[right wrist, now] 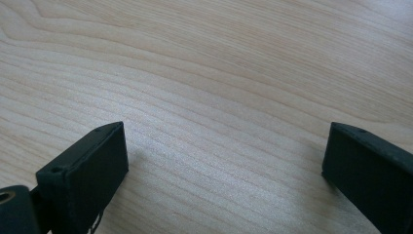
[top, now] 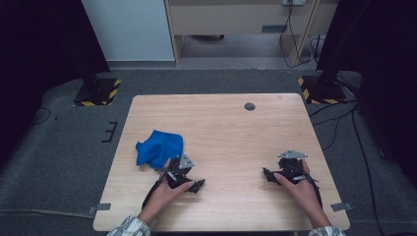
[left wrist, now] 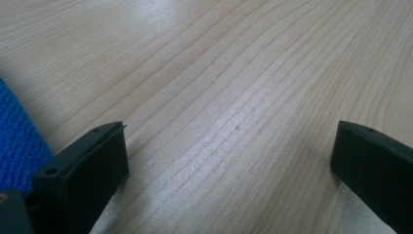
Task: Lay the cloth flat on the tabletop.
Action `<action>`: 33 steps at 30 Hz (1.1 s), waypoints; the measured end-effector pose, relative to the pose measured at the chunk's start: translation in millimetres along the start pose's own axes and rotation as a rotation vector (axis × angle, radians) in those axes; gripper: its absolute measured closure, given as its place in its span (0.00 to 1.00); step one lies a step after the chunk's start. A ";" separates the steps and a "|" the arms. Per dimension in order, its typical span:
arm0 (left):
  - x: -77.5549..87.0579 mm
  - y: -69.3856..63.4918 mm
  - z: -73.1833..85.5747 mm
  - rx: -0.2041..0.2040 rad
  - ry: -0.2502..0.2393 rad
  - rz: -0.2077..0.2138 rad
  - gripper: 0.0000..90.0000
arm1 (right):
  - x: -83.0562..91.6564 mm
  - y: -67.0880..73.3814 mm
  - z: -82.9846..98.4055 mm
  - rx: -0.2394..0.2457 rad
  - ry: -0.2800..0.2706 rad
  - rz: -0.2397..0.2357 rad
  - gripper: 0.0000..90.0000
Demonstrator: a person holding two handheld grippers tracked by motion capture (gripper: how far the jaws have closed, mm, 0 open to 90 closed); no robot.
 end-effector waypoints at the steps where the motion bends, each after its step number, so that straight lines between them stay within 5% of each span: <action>1: 0.5 -0.3 -0.3 -0.001 0.001 0.000 0.00 | -0.1 0.0 0.0 0.000 -0.001 0.000 0.03; 16: 29.8 6.1 -23.1 -0.004 -0.121 -0.019 0.06 | 0.0 0.2 0.1 0.004 0.000 -0.001 0.03; 18: 38.1 13.6 -26.6 -0.008 -0.146 -0.041 0.06 | 0.0 0.2 0.1 0.004 -0.001 -0.001 0.03; 21: 52.8 33.6 -27.1 0.039 -0.183 -0.072 0.06 | 0.0 0.3 0.1 0.004 -0.001 -0.001 0.03; 33: 83.9 86.7 -15.5 0.133 -0.221 -0.176 0.05 | 0.0 0.3 0.1 0.004 -0.002 -0.001 0.03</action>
Point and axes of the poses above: each handheld gripper's, and its own axes: x roughly backward along the jaws, z roughly out of its underside, y roughly to its left, the point moved 9 cm from there along -x, roughly forward along the jaws, and after that the axes turned 2 degrees about -y, right-handed, at the moved point
